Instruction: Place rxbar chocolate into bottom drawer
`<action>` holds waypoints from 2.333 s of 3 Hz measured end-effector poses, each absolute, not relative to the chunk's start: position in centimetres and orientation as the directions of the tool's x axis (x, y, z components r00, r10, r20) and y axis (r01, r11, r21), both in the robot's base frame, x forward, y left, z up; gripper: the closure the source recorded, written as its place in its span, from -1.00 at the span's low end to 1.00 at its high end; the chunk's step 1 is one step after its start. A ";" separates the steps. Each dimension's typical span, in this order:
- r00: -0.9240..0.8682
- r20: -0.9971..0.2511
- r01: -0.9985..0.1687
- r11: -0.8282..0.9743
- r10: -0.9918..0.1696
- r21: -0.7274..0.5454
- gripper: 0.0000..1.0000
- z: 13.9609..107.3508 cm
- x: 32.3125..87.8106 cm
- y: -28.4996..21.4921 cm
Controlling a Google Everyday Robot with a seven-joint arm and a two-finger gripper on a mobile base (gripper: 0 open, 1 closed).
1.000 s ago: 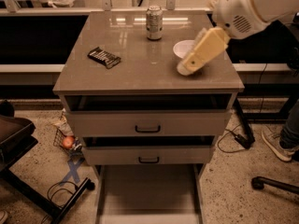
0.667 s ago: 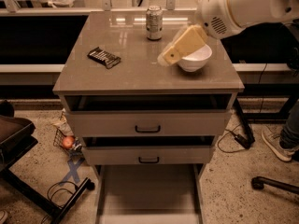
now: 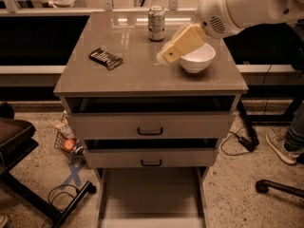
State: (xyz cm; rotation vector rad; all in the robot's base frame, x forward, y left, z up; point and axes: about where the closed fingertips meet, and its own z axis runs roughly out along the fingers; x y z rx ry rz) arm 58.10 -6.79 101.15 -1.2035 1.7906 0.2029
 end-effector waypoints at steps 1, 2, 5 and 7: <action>-0.094 -0.816 -0.805 0.526 -0.571 -0.276 -1.00 98.7 60.5 -3.4; -0.089 -0.885 -0.812 0.548 -0.458 -0.202 -1.00 95.6 64.8 1.3; -0.087 -0.918 -0.814 0.558 -0.386 -0.158 -1.00 93.3 69.2 5.0; -0.085 -0.925 -0.881 0.461 -0.371 -0.104 -1.00 87.8 72.1 12.8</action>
Offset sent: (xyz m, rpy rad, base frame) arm 0.1279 0.1333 -0.0956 0.4032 0.0198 0.0242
